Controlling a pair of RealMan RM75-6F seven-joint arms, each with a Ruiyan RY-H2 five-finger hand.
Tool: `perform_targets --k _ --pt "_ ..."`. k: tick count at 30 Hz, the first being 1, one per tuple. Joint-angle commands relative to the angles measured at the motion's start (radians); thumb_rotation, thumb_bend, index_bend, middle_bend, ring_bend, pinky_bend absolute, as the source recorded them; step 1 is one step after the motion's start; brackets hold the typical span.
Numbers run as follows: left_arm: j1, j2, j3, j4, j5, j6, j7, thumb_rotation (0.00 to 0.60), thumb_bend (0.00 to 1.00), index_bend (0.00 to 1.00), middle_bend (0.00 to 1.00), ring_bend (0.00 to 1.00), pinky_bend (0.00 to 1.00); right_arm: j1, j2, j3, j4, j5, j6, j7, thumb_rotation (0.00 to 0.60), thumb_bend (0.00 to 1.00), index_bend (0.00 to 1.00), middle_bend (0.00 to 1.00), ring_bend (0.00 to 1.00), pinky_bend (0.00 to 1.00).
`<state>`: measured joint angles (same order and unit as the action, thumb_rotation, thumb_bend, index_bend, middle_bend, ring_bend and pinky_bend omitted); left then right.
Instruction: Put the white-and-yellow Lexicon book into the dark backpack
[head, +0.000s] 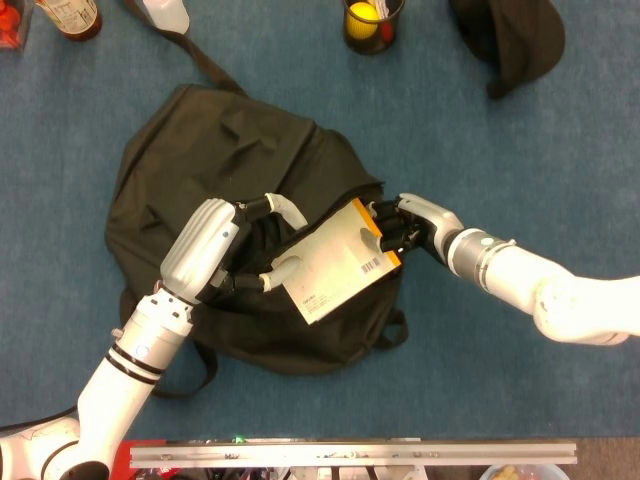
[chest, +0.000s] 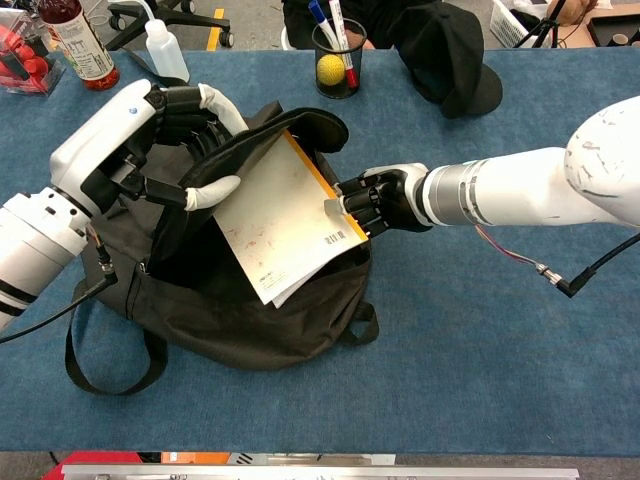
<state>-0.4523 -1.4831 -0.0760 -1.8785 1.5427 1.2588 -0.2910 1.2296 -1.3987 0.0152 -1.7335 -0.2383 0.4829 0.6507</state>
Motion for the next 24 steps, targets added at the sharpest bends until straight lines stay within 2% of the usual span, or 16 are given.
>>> perform_targets --k 1,12,20,22,24 --pt "0.002 0.006 0.006 -0.016 0.006 0.0 0.001 0.6 0.27 0.44 0.51 0.54 0.59 0.001 -0.016 0.011 0.012 0.036 0.019 -0.029 0.6 0.48 0.91 0.72 0.64 0.69" --pt "-0.008 -0.009 0.015 -0.082 0.013 -0.017 0.043 0.6 0.27 0.43 0.51 0.54 0.59 -0.033 -0.031 0.082 0.005 0.067 0.024 -0.071 0.6 0.48 0.91 0.72 0.64 0.69" --pt "-0.013 -0.02 0.011 -0.094 -0.007 -0.029 0.066 0.6 0.27 0.43 0.51 0.54 0.59 -0.052 -0.056 0.105 0.007 0.082 0.038 -0.11 0.6 0.48 0.91 0.69 0.61 0.69" --pt "-0.012 -0.022 0.008 -0.093 -0.016 -0.03 0.065 0.6 0.27 0.43 0.51 0.54 0.59 -0.062 -0.062 0.114 0.009 0.068 0.02 -0.12 0.6 0.48 0.87 0.65 0.57 0.67" --pt "-0.012 -0.021 0.004 -0.092 -0.025 -0.031 0.063 0.6 0.27 0.43 0.51 0.54 0.59 -0.077 -0.062 0.124 0.01 0.046 -0.006 -0.124 0.6 0.48 0.76 0.59 0.51 0.61"
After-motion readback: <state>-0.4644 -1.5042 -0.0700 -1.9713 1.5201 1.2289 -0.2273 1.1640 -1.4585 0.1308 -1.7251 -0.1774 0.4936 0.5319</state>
